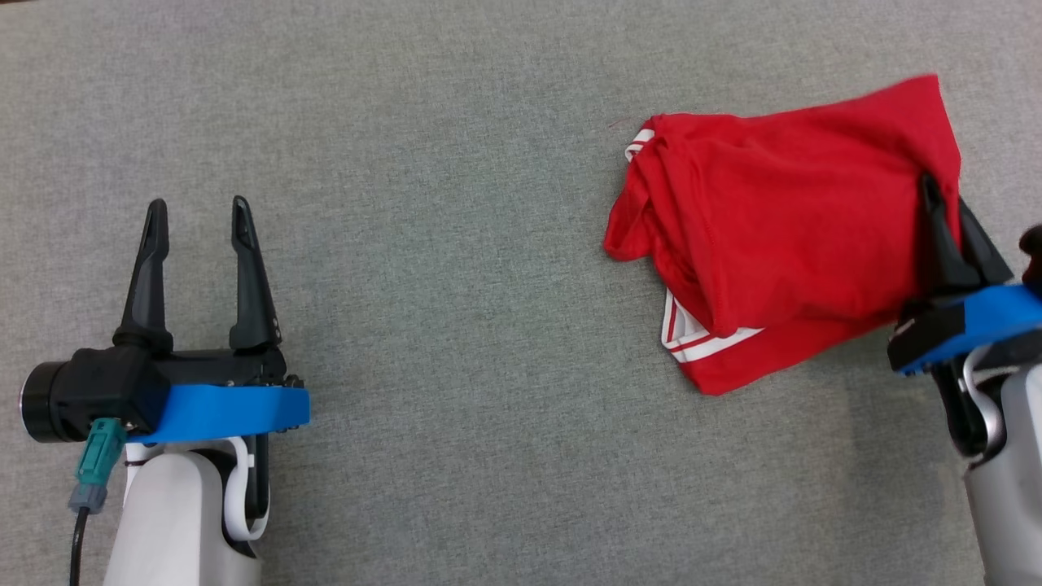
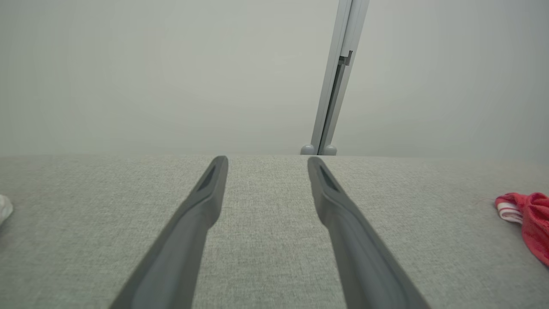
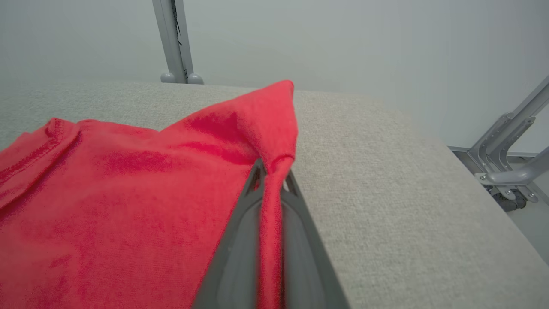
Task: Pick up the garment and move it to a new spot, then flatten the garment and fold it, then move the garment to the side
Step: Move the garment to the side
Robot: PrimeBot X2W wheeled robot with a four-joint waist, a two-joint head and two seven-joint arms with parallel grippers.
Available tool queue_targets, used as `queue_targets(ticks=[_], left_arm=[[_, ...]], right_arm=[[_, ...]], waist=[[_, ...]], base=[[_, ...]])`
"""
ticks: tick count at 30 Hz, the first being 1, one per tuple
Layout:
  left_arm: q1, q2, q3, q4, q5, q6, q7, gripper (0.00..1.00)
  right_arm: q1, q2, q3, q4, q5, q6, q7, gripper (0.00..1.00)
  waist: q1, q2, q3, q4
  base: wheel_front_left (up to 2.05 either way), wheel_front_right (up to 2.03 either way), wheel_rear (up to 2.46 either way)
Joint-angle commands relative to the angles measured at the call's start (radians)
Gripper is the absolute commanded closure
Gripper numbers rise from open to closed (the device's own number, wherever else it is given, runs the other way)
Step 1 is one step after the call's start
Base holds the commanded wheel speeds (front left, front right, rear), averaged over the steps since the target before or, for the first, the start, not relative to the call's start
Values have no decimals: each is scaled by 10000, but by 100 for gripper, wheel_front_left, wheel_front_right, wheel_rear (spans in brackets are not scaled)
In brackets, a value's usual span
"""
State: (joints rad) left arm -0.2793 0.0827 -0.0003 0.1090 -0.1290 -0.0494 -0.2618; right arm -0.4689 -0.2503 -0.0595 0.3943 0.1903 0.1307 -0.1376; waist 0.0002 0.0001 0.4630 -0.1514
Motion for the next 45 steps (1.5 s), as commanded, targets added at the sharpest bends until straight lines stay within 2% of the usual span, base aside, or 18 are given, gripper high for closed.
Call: queue_targets(ticks=[1,10,11,18,26,32,35,36,37,38,45], left_arm=[[-201,39,46,-61,76,-7,-44,0],[-394,94,-52,-277,120,-73,-44,0],[-487,104,-122,-353,130,-106,-44,0],[-697,111,-263,-541,143,-125,-44,0],[-878,125,-303,-623,130,-133,-44,0],[-1009,131,-333,-582,115,-117,-44,0],[-994,127,-328,-596,101,-80,-44,0],[-992,124,-331,-590,95,-76,-44,0],[-982,122,-332,-580,90,-70,-44,0],[-969,121,-326,-563,79,-70,-44,0],[-758,104,-234,-392,3,-32,-44,0]], right_arm=[[-377,-72,123,-125,-38,2,0,100],[-2001,-859,421,-177,-248,2,652,100],[-2494,-1389,259,-49,-325,2,969,100],[-3319,-2838,-291,793,-381,2,1370,100],[-3989,-3999,-621,1813,-626,1,1566,100],[-4422,-4226,-691,2232,-883,2,1759,100],[-4565,-4134,-817,2385,-1086,2,1918,100],[-4587,-4114,-847,2390,-1211,2,1887,73],[-4593,-4072,-894,2438,-1283,1,1902,13],[-4598,-4033,-942,2480,-1369,2,1904,0],[-4309,-3561,-1174,2317,-1605,2,1331,0]], waist=[[-2,-1,30,9],[-2,-1,589,319],[-2,-1,826,495],[-2,-1,1252,816],[-2,-1,1546,974],[-2,-1,1606,1059],[-2,-1,1613,1087],[-2,-1,1603,1103],[-2,-1,1590,1113],[-2,-1,1569,1123],[-2,-1,1194,1159]], base=[[0,0,0],[0,0,0],[0,0,0],[0,0,0],[0,0,0],[0,0,0],[0,0,0],[0,0,0],[0,0,0],[0,0,0],[0,0,0]])
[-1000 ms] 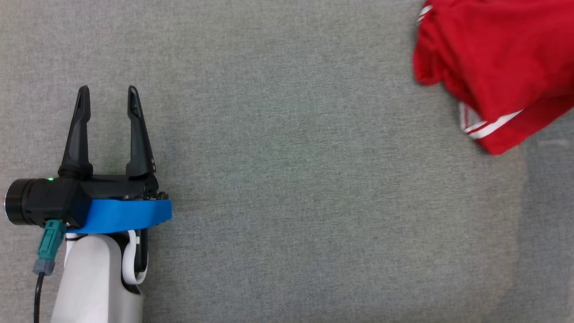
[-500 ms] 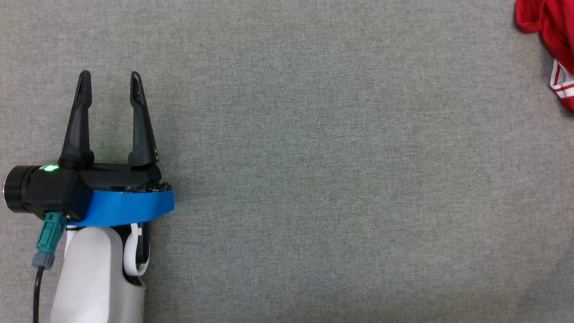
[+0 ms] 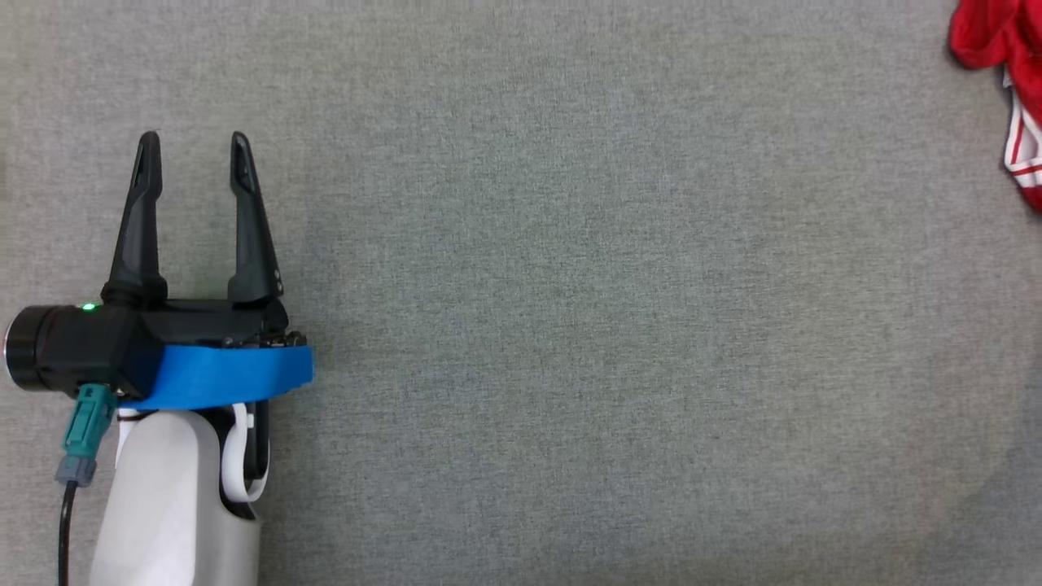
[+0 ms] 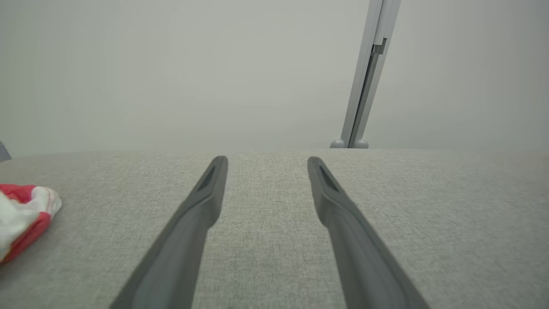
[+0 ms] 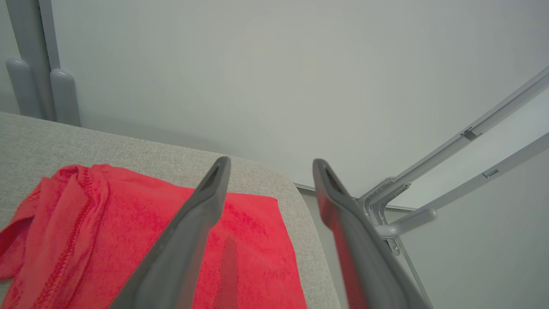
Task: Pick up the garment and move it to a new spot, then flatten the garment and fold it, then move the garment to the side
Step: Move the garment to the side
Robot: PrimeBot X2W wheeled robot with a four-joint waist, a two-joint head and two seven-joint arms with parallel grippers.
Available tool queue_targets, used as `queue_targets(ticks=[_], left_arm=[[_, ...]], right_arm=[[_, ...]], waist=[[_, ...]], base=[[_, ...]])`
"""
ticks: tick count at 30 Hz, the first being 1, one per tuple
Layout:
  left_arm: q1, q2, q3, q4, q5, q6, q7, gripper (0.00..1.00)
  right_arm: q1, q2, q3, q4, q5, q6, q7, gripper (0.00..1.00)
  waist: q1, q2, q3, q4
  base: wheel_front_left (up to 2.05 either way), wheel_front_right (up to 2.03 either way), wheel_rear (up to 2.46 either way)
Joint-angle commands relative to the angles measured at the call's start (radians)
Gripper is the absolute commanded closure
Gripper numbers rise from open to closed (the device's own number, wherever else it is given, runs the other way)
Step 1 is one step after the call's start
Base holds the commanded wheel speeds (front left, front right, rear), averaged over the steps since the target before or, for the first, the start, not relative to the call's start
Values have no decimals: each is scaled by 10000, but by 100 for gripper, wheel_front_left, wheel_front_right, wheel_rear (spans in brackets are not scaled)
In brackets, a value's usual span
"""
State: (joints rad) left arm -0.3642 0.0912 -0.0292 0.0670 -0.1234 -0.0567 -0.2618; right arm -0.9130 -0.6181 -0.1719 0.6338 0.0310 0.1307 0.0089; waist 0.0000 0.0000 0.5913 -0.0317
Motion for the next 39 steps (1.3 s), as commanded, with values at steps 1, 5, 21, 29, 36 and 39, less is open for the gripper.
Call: queue_targets(ticks=[1,5,21,29,36,39], left_arm=[[136,11,63,68,-71,49,-44,0],[429,-28,140,206,-115,79,-44,0],[1986,-118,623,779,-251,194,-44,0],[2621,-179,539,911,-222,292,-43,0],[2970,-204,436,1152,-254,256,-44,0],[3108,-212,399,1184,-271,275,-44,0]], right_arm=[[230,247,-41,-150,8,2,-259,0],[563,770,88,-448,71,2,-698,0],[2221,3378,1808,-1158,877,2,-1821,0],[3605,4240,2393,-1479,1307,2,-2211,0],[5090,4777,2247,-2203,1292,2,-2249,0],[5777,4973,2135,-2758,1201,2,-2090,0]], waist=[[0,0,-194,-44],[0,0,-700,-59],[0,0,-3098,-16],[0,0,-3899,95],[0,0,-4461,129],[0,0,-4625,132]], base=[[0,0,0],[0,0,0],[0,0,0],[0,0,0],[0,0,0],[0,0,0]])
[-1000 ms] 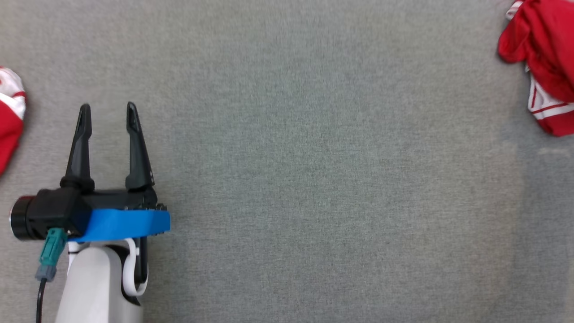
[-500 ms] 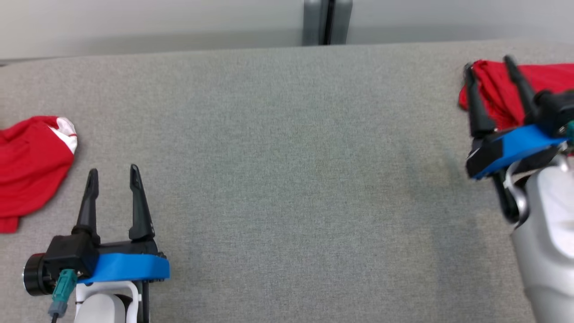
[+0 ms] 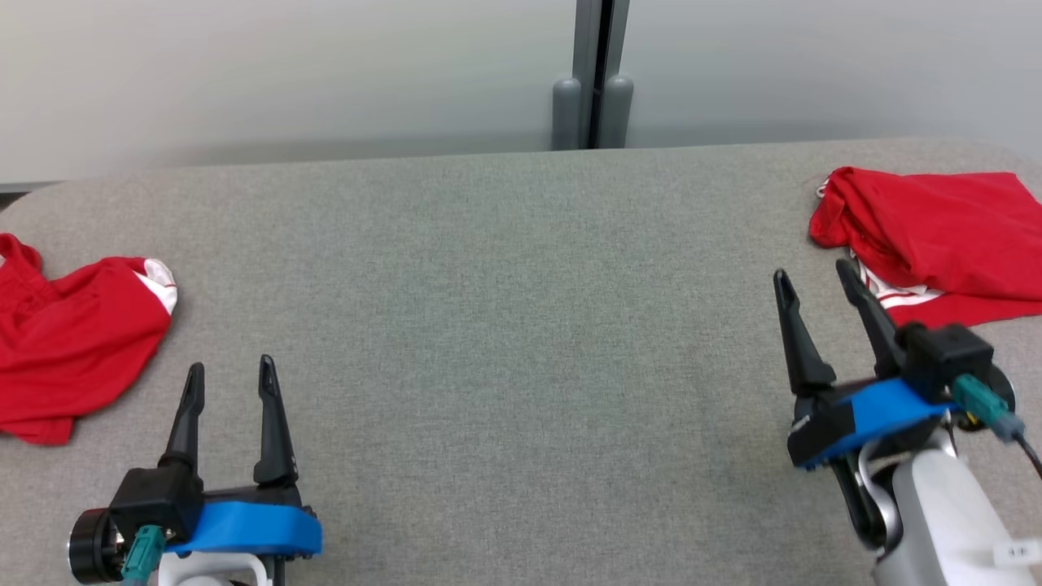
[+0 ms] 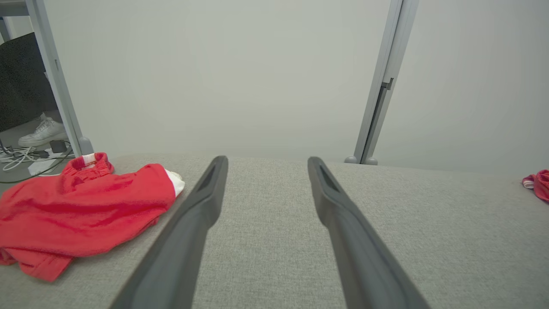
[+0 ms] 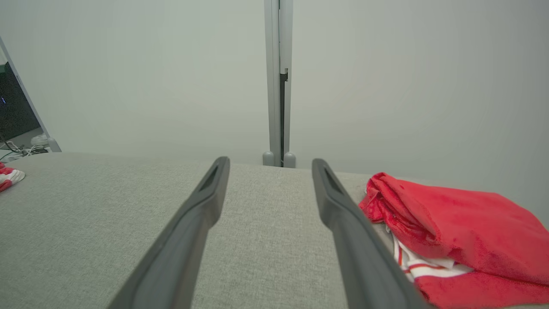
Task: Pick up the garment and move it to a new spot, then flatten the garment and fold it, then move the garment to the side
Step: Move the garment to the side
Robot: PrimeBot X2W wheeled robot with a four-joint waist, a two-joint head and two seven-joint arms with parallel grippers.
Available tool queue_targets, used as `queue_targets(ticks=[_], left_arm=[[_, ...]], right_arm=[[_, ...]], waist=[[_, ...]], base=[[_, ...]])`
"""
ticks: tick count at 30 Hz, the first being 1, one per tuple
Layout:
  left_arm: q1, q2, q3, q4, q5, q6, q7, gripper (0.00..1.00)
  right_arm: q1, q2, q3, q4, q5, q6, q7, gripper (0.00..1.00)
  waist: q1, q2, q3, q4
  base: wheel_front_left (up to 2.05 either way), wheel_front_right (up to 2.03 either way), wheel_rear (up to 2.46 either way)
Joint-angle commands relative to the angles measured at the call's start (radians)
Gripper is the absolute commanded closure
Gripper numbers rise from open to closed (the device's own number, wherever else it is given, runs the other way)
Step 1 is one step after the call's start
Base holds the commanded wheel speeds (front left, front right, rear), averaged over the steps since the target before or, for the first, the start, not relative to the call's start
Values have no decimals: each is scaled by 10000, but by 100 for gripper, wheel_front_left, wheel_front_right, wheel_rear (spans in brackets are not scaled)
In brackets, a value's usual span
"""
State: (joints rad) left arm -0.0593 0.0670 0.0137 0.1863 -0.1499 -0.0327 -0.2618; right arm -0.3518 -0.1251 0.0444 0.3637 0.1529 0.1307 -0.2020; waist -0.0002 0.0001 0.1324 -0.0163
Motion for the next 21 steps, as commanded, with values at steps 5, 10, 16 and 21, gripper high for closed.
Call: queue_targets(ticks=[5,10,16,21], left_arm=[[239,19,-98,73,-28,23,-44,0],[324,31,-163,204,-28,-10,-44,0],[412,60,-267,265,-35,24,-44,0],[465,86,-383,237,-58,44,-3,0]], right_arm=[[1277,281,-416,-1166,-137,4,403,0],[2284,540,-870,-2229,-285,4,869,0],[3046,710,-1185,-3012,-375,4,1243,0],[3375,751,-1365,-3382,-378,4,1459,0]], waist=[[2,-1,-268,46],[2,-1,-462,178],[2,-1,-573,280],[2,-1,-612,318]], base=[[0,0,0],[0,0,0],[0,0,0],[0,0,0]])
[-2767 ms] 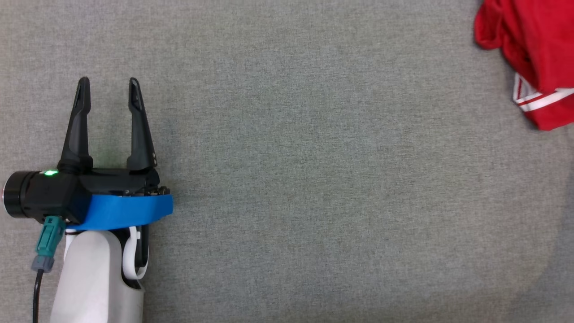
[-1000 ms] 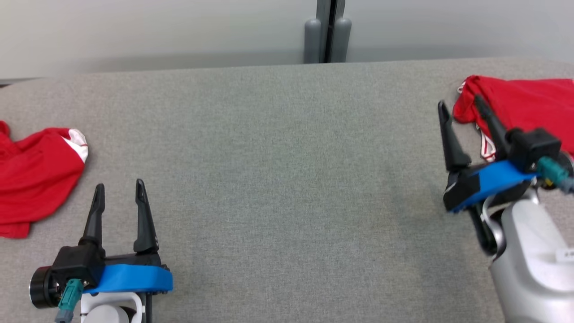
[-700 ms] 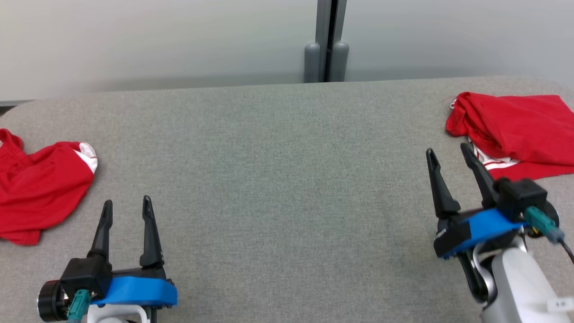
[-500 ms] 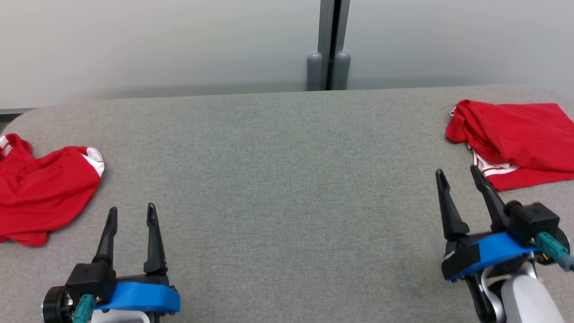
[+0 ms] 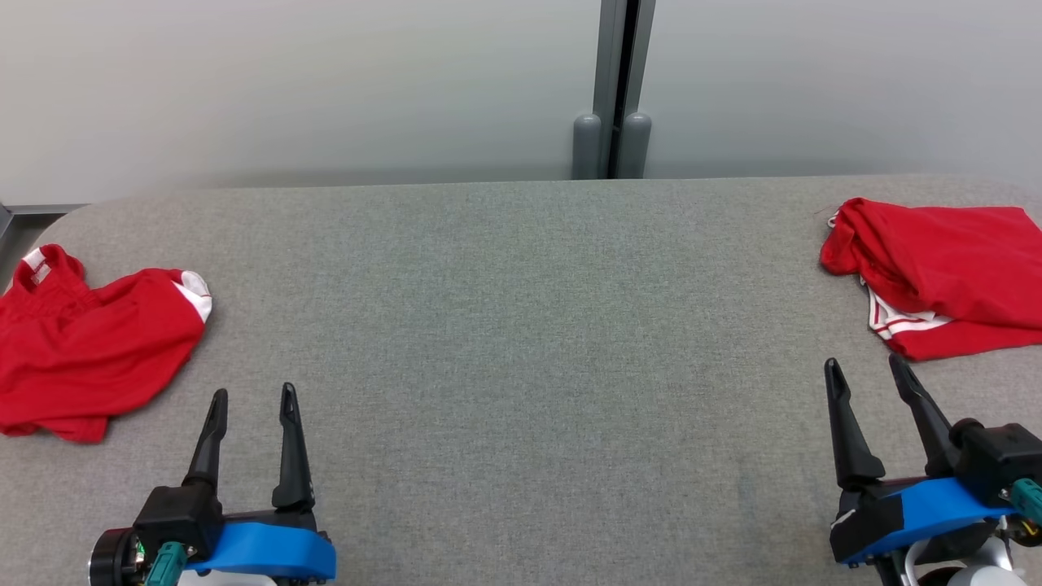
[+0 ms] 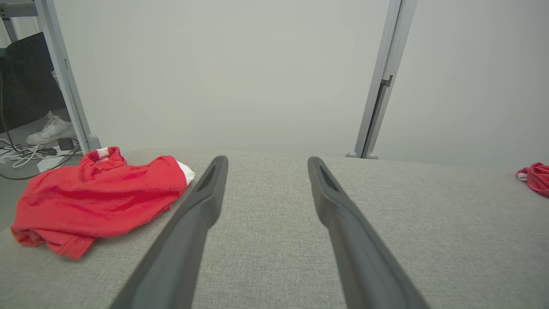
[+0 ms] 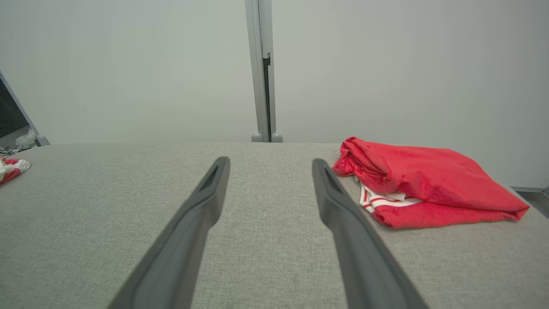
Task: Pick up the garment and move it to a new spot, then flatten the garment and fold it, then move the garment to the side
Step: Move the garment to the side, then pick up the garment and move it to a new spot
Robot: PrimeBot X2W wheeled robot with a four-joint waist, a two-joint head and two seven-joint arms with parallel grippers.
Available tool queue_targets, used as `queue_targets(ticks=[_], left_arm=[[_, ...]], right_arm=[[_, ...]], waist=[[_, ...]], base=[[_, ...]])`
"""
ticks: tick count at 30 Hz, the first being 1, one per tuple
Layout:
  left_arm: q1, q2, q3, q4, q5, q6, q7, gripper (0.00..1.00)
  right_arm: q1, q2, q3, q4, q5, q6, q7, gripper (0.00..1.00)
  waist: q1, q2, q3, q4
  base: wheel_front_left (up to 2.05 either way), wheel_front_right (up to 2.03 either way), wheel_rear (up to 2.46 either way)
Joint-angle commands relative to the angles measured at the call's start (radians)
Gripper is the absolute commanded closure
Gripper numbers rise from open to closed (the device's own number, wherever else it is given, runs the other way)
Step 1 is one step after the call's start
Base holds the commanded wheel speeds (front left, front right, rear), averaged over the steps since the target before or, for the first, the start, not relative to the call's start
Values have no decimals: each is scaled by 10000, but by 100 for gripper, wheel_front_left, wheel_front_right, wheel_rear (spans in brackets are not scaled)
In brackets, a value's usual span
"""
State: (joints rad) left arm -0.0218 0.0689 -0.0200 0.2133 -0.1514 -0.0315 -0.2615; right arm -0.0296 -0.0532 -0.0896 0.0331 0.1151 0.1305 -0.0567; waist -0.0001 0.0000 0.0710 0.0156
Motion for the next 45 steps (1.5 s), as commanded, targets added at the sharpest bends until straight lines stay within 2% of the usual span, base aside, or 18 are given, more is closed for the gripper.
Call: queue_targets(ticks=[1,11,21,29,45], left_arm=[[92,76,-54,-42,-55,40,1,0],[29,131,-79,-76,-129,144,12,0],[14,227,-38,-181,-200,286,84,0],[-10,334,123,-277,-345,421,105,0],[120,489,437,-331,-597,656,43,0]], right_arm=[[183,34,-25,-90,48,6,20,0],[258,35,-46,-118,225,6,96,0],[94,32,54,40,198,6,78,0],[-108,29,147,167,121,6,140,0],[-354,25,260,262,-159,6,357,0]], waist=[[1,0,5,-3],[1,0,-14,43],[1,0,88,552],[1,0,197,1315],[1,0,431,3423]], base=[[0,0,0],[0,0,0],[0,0,0],[0,0,0],[0,0,0]])
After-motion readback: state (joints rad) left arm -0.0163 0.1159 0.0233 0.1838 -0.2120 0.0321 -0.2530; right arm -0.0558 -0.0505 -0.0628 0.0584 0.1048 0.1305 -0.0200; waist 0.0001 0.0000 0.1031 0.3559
